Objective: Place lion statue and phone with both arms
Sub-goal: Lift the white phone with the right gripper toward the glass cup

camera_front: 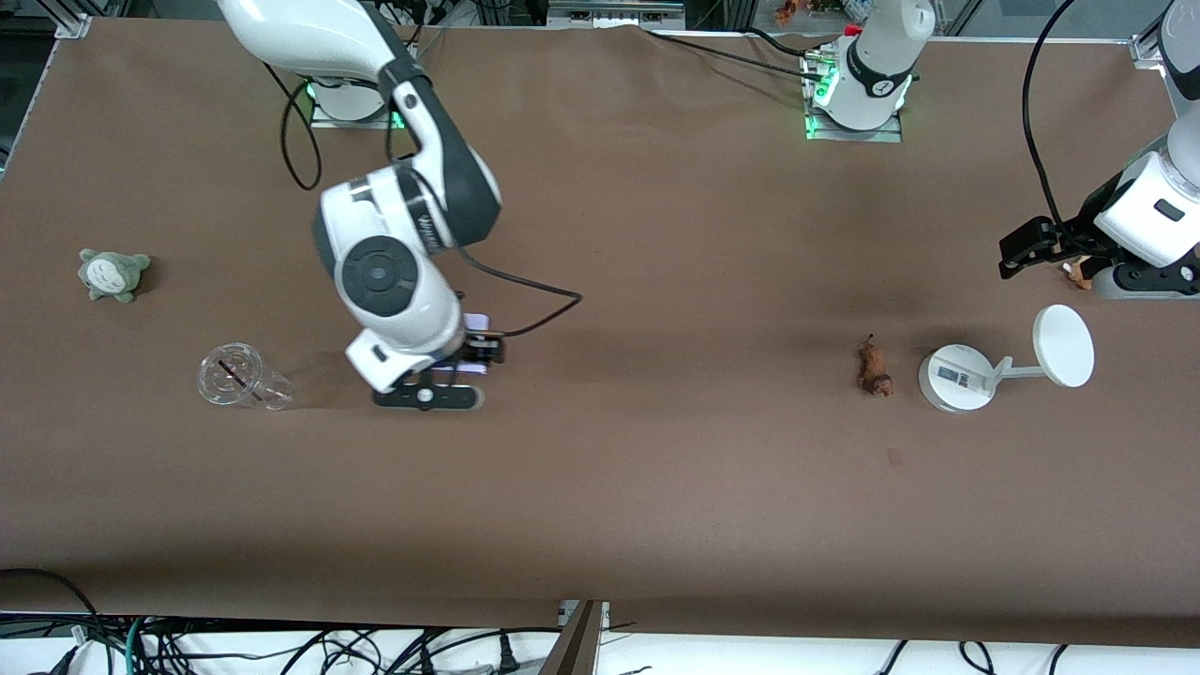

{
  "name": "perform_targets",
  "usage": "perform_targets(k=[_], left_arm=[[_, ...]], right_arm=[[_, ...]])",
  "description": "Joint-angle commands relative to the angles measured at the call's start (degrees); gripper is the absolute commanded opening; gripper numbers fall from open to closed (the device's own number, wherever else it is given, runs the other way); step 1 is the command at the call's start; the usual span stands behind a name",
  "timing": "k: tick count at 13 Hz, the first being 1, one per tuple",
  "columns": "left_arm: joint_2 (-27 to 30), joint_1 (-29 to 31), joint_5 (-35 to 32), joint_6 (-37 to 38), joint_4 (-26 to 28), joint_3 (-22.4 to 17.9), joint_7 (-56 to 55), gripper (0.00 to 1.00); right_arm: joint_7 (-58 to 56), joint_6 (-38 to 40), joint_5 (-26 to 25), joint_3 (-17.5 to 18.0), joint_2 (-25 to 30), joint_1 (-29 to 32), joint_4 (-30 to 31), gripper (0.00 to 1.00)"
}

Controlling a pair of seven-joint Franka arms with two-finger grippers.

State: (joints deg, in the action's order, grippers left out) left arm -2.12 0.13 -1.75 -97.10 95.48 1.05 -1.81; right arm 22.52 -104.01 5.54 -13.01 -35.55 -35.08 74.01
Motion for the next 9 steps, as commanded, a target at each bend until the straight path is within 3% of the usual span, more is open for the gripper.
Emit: perform_targets(k=[1, 3, 6, 9], left_arm=[[0.4, 0.3, 1.4, -0.3, 0.3, -0.1, 0.6, 1.00], [0.4, 0.3, 1.4, -0.3, 0.3, -0.1, 0.6, 1.00], [0.4, 0.3, 1.4, -0.4, 0.3, 0.0, 0.6, 1.00], [0.4, 0.2, 1.4, -0.3, 0.3, 0.0, 0.6, 1.00]], right_arm=[[-7.9, -0.9, 0.5, -4.5, 6.0, -0.4, 9.2, 0.00], [-13.1, -3.6, 0.6, -6.9, 7.2, -0.3, 13.4, 0.00], [-17.3, -13.5, 0.7, -7.8, 7.3, 1.0, 20.7, 0.00], [-25.0, -24.6, 5.9, -7.8, 6.0, 4.8, 28.1, 0.00]])
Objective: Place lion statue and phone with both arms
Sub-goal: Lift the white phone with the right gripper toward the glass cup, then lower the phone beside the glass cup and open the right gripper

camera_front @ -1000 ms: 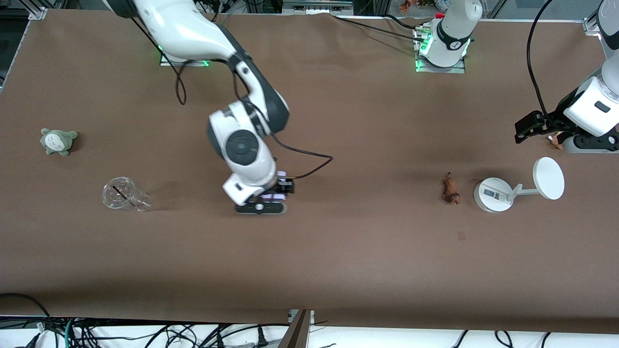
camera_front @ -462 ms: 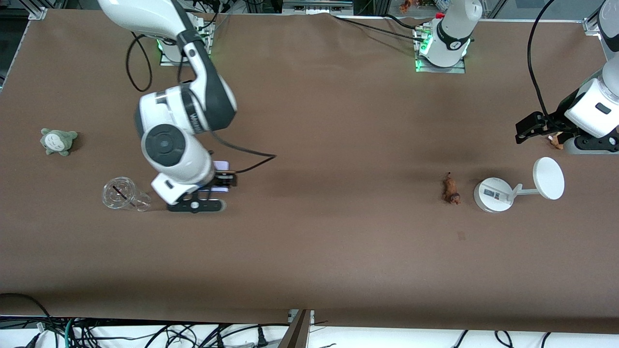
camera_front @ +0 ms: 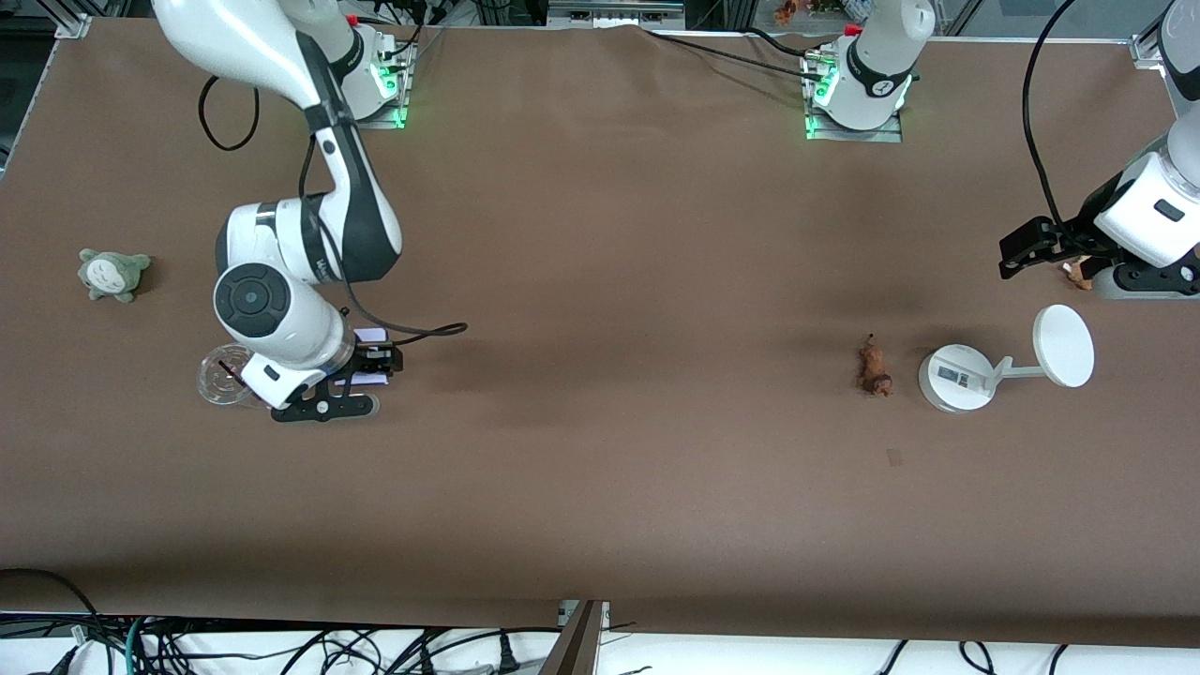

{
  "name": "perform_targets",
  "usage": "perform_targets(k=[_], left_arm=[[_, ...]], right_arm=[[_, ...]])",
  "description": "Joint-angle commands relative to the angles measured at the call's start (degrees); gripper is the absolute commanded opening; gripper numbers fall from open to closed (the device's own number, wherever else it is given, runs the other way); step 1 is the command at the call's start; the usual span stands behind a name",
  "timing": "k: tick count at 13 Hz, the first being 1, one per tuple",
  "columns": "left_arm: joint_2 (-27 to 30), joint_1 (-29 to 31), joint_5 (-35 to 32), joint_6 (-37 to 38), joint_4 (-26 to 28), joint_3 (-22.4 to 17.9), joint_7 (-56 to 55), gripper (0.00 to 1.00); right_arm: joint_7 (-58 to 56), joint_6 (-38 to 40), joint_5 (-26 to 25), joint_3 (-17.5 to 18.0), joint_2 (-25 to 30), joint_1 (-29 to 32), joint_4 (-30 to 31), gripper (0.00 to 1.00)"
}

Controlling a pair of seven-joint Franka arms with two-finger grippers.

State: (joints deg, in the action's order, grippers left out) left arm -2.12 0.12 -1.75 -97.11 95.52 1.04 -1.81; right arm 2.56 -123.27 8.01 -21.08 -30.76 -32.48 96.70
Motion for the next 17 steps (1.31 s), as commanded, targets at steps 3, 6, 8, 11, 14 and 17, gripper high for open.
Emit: perform_targets(k=[3, 6, 8, 11, 14, 17], left_arm=[[0.4, 0.3, 1.4, -0.3, 0.3, 0.0, 0.5, 1.00], [0.4, 0.3, 1.4, -0.3, 0.3, 0.0, 0.5, 1.00], [0.4, 0.3, 1.4, -0.3, 0.3, 0.0, 0.5, 1.00], [0.4, 0.3, 1.4, -0.3, 0.3, 0.0, 0.5, 1.00], [0.4, 0.3, 1.4, -0.1, 0.3, 0.0, 0.5, 1.00], [0.4, 0.3, 1.4, 0.2, 0.3, 0.0, 0.5, 1.00]], right_arm=[[-8.6, -11.8, 7.1, 0.3, -1.7, 4.2, 8.1, 0.00], [-9.2, -16.9, 7.6, 0.7, -4.1, 4.3, 9.1, 0.00], [-10.3, -18.8, 7.7, 0.8, -5.4, 4.4, 9.2, 0.00], [-10.8, -21.0, 7.7, 0.8, -7.0, 5.0, 9.2, 0.00], [-12.7, -22.4, 7.7, 0.9, -8.0, 6.0, 9.2, 0.00], [-13.4, -23.1, 9.0, 1.4, -8.7, 6.6, 9.1, 0.00]])
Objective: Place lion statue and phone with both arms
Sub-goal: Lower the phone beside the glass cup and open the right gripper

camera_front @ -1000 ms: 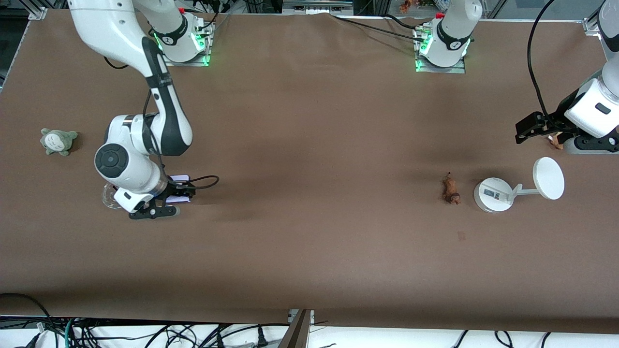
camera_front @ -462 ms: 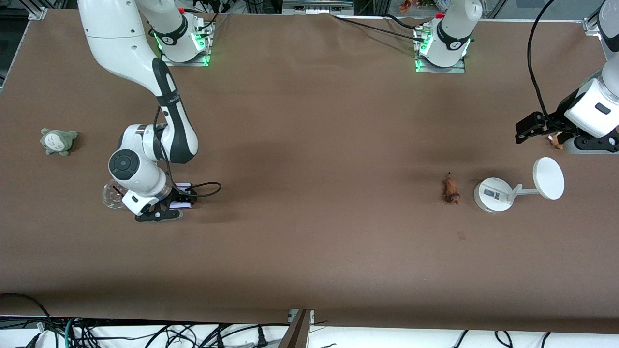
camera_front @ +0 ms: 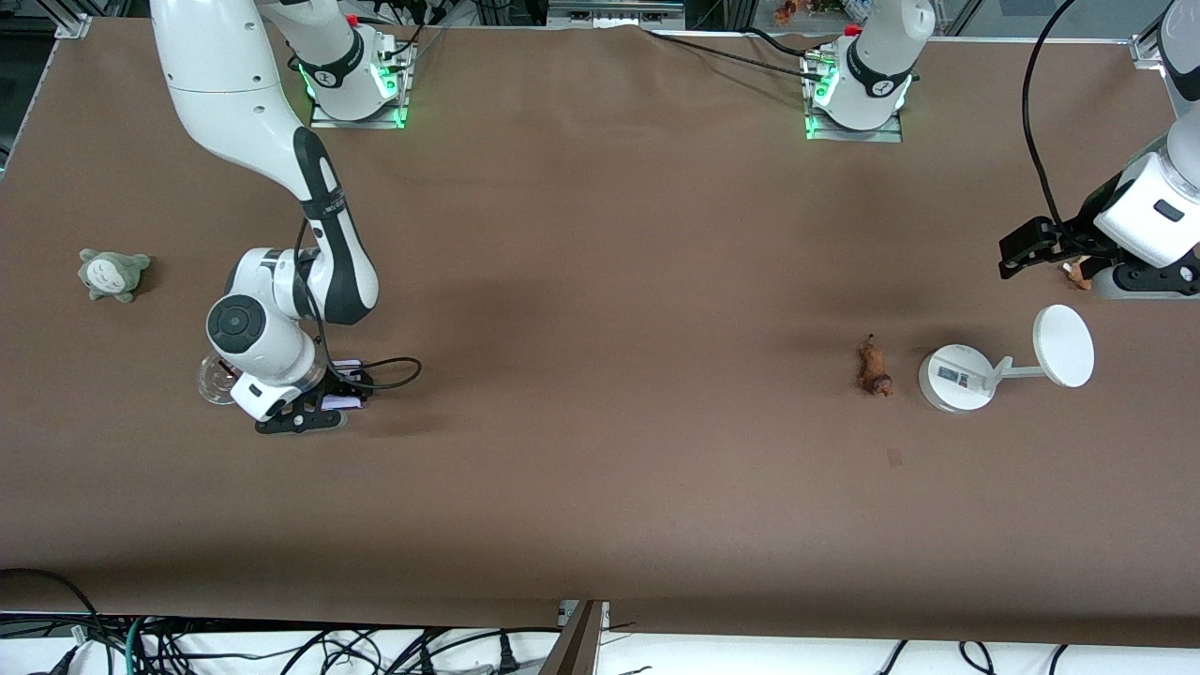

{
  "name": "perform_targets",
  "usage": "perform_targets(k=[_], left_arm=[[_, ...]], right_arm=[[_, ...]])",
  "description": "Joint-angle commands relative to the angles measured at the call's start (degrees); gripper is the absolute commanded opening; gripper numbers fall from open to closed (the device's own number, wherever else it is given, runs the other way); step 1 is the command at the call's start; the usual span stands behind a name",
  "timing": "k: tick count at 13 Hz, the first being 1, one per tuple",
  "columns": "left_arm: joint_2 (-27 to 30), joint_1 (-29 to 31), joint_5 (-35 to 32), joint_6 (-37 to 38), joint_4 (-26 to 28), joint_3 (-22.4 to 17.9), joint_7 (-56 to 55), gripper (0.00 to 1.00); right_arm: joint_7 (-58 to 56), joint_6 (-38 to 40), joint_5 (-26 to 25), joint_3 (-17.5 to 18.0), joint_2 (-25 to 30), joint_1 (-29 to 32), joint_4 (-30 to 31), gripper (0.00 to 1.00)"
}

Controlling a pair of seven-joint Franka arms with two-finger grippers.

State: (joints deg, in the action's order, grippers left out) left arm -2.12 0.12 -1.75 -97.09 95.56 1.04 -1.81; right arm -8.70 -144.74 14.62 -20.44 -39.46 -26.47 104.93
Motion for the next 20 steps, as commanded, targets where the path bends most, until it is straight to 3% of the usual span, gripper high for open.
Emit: perform_targets(k=[1, 3, 6, 10, 12, 17, 20], left_arm=[[0.4, 0.3, 1.4, 0.1, 0.2, 0.0, 0.5, 1.00], [0.4, 0.3, 1.3, 0.1, 0.2, 0.0, 0.5, 1.00], [0.4, 0.3, 1.4, 0.1, 0.2, 0.0, 0.5, 1.00], [0.4, 0.3, 1.4, 0.1, 0.2, 0.0, 0.5, 1.00], [0.4, 0.3, 1.4, 0.1, 0.2, 0.0, 0.5, 1.00], [0.4, 0.2, 1.4, 0.1, 0.2, 0.0, 0.5, 1.00], [0.4, 0.2, 1.4, 0.1, 0.2, 0.0, 0.5, 1.00]], right_arm=[[-2.2, -1.6, 3.1, 1.4, 0.0, 0.9, 0.8, 0.13], [-2.4, -1.3, 3.2, 1.5, 0.1, 1.2, 0.5, 1.00], [-2.4, 2.7, 3.2, 1.5, 1.9, 0.6, -0.2, 1.00], [-0.9, 22.0, 3.0, 1.1, 9.6, 0.5, -5.9, 1.00], [2.6, 35.7, 2.3, 0.4, 12.6, 0.5, -12.3, 1.00], [7.2, 67.2, -0.3, -4.6, 14.0, 0.5, -33.7, 1.00], [7.1, 76.9, -0.3, -8.4, 15.4, 0.6, -40.8, 1.00]])
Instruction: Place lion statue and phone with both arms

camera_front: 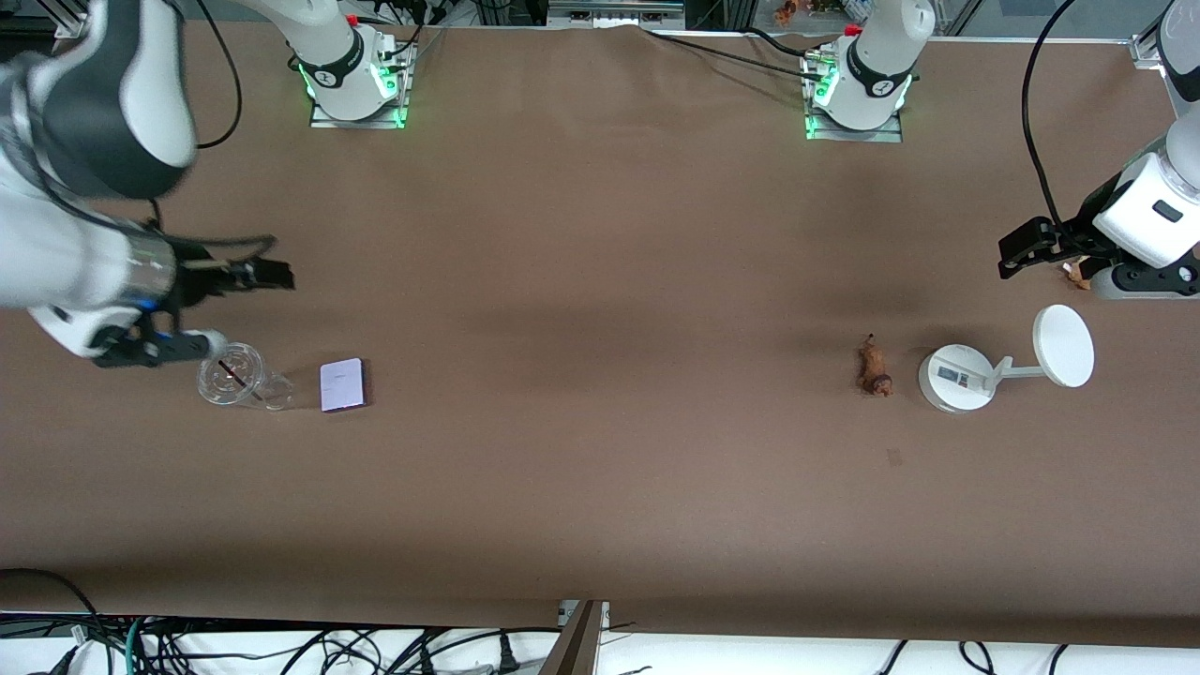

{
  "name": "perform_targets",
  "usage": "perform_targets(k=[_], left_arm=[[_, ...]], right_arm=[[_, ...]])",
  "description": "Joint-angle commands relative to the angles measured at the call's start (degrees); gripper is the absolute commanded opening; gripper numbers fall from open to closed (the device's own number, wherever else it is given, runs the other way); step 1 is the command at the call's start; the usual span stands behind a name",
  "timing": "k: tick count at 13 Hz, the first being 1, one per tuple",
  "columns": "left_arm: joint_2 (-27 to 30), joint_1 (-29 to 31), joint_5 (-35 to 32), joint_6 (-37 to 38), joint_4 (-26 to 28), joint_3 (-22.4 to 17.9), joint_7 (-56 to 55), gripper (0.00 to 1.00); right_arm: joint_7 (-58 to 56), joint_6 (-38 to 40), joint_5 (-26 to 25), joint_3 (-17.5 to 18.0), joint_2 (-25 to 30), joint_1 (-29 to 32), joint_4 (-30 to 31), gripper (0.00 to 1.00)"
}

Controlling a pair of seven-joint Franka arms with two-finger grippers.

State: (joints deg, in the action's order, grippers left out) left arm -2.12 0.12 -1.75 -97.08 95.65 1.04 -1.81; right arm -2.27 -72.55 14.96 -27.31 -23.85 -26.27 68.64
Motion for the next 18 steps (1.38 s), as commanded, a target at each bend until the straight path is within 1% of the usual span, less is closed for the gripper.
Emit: perform_targets(k=[1, 3, 4, 8, 12, 14, 15, 16, 17, 18], left_arm=[[0.4, 0.2, 1.4, 0.1, 0.2, 0.0, 0.5, 1.00], [0.4, 0.2, 1.4, 0.1, 0.2, 0.0, 0.5, 1.00], [0.4, 0.2, 1.4, 0.1, 0.2, 0.0, 0.5, 1.00], [0.4, 0.2, 1.4, 0.1, 0.2, 0.0, 0.5, 1.00], [0.4, 0.2, 1.4, 0.1, 0.2, 0.0, 0.5, 1.00], [0.4, 0.2, 1.4, 0.1, 0.2, 0.0, 0.5, 1.00], [0.4, 0.3, 1.4, 0.1, 0.2, 0.0, 0.5, 1.00], [0.4, 0.3, 1.4, 0.1, 0.2, 0.0, 0.5, 1.00], [0.4, 0.3, 1.4, 0.1, 0.2, 0.0, 0.5, 1.00], [0.4, 0.3, 1.4, 0.1, 0.2, 0.0, 0.5, 1.00]], right_arm=[[0.7, 5.2, -0.7, -2.2, 0.6, 0.3, -4.5, 1.00], [0.8, 5.9, -3.8, -1.9, 0.9, 0.3, -4.5, 1.00], [0.9, 6.0, -4.2, -1.9, 0.9, 0.2, -4.5, 1.00], [1.0, 6.0, -4.4, -1.5, 0.9, -0.8, -4.3, 1.00], [1.1, 8.2, -4.4, -1.7, 0.9, -0.8, -4.2, 1.00], [1.1, 8.3, -4.8, -1.1, 2.0, -0.2, -3.5, 1.00], [1.2, 8.2, -4.9, 0.2, 3.0, 1.2, -2.2, 1.00], [1.3, 7.4, -5.7, 5.6, 5.3, 6.3, 0.2, 1.00], [2.9, 6.4, -8.0, 12.6, 7.2, 11.8, 2.0, 1.00], [4.5, 5.3, -10.6, 18.5, 9.8, 16.1, 4.8, 1.00]])
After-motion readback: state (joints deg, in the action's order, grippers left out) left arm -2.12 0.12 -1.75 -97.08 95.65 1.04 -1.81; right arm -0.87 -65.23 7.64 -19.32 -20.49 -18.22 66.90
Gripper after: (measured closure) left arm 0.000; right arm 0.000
